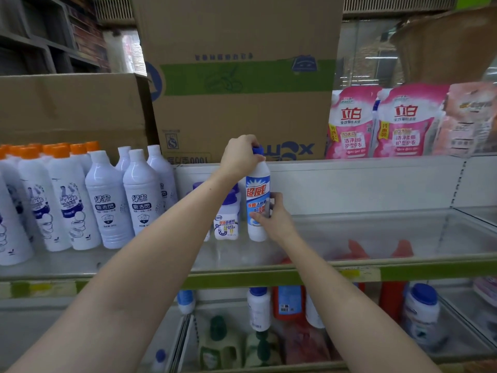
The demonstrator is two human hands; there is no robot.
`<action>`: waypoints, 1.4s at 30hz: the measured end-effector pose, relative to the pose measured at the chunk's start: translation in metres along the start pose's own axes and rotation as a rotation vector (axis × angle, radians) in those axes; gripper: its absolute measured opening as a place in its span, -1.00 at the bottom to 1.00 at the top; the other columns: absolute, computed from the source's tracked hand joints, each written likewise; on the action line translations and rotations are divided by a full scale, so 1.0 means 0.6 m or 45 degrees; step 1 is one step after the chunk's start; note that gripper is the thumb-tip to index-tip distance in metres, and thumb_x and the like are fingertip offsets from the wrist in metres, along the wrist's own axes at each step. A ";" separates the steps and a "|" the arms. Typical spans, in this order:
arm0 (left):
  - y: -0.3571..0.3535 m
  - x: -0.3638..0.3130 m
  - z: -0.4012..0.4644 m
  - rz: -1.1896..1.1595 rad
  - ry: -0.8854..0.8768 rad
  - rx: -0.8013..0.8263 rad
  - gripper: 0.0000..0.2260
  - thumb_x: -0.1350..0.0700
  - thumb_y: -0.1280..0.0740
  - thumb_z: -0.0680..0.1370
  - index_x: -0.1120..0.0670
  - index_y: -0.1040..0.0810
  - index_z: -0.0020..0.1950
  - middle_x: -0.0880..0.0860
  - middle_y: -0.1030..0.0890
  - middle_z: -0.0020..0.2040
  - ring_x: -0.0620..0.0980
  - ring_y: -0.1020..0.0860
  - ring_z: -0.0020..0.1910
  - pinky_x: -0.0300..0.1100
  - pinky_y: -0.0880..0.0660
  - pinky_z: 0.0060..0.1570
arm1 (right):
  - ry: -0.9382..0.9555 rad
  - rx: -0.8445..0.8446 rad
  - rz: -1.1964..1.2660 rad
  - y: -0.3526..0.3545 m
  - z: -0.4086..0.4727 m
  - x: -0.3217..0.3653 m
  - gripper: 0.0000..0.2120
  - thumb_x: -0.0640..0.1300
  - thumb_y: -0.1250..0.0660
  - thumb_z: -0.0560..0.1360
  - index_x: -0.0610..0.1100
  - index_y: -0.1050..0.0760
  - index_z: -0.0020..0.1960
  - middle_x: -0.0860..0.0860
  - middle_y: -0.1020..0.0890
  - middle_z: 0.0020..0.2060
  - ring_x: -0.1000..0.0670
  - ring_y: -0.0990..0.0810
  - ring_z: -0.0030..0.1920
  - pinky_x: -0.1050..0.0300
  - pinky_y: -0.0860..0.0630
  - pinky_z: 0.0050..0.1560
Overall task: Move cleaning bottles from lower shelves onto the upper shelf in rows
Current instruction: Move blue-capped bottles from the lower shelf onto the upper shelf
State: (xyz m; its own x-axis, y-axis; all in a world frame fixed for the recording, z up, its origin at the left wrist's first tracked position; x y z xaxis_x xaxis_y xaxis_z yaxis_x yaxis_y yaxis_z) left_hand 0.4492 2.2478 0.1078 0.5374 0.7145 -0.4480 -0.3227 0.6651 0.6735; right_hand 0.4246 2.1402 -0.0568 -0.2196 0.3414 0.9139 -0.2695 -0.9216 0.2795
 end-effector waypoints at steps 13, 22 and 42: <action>-0.019 0.023 0.007 -0.111 0.063 -0.064 -0.73 0.09 -0.42 0.57 0.08 -0.56 0.25 0.11 -0.64 0.13 0.06 -0.59 0.05 -0.04 -0.60 0.04 | -0.069 -0.006 -0.106 -0.008 0.047 -0.014 -0.38 -0.15 -0.51 0.50 -0.05 -0.26 0.43 -0.16 -0.47 0.28 -0.15 -0.56 0.24 0.00 -0.56 0.17; 0.004 0.040 -0.040 -0.216 0.225 -0.089 -0.73 0.14 -0.49 0.51 0.16 -0.60 0.17 0.05 -0.61 0.00 0.01 -0.55 -0.01 -0.17 -0.48 -0.04 | -0.123 -0.079 -0.291 0.012 0.012 0.005 -0.27 -0.14 -0.55 0.45 -0.19 -0.23 0.48 -0.24 -0.48 0.27 -0.24 -0.55 0.22 -0.02 -0.49 0.13; -0.008 0.138 -0.346 -0.310 0.516 0.208 -0.92 0.27 -0.30 0.55 0.20 -0.58 -0.10 0.26 -0.67 -0.20 0.12 -0.59 -0.35 0.02 -0.64 -0.23 | -0.108 -0.109 -0.099 -0.032 -0.232 -0.004 -0.82 -0.28 -0.39 0.50 -0.06 -0.45 -0.18 -0.08 -0.63 -0.31 -0.08 -0.62 -0.27 -0.14 -0.62 -0.04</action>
State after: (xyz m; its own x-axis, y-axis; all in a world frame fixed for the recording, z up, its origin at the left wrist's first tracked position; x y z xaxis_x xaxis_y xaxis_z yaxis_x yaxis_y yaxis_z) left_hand 0.3335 2.3492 -0.0546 0.2252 0.5914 -0.7743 -0.0819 0.8034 0.5898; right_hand 0.2997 2.1831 -0.1053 -0.1155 0.3912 0.9130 -0.3621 -0.8725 0.3280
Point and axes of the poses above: each hand's wrist, its own z-axis towards the middle knuckle, its own y-axis out of the back of the hand, x = y × z, the point moved 5 cm from there along z, towards the middle knuckle
